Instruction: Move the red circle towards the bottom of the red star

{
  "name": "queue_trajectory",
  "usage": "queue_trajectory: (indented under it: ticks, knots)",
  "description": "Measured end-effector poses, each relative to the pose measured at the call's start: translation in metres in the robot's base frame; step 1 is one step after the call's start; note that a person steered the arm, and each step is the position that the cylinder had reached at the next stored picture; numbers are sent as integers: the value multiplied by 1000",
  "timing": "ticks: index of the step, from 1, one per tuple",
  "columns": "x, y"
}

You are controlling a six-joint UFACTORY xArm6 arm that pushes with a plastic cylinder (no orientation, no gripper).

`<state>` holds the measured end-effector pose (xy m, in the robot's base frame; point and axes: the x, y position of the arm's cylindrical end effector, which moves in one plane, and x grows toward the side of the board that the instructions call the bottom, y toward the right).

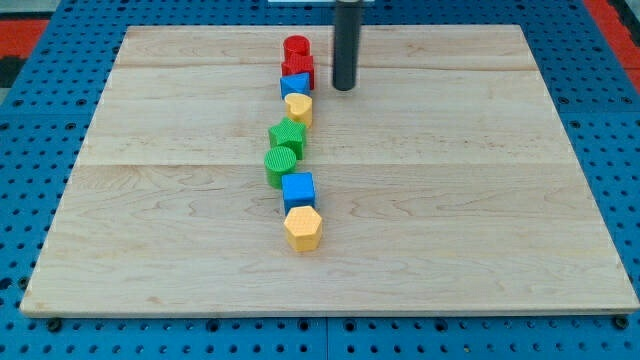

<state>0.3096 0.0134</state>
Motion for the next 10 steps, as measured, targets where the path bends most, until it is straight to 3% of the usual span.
queue_trajectory:
  ticks: [1, 6, 7, 10]
  knots:
    - [-2, -2]
    - [-54, -150]
    - [-85, -121]
    - [-81, 28]
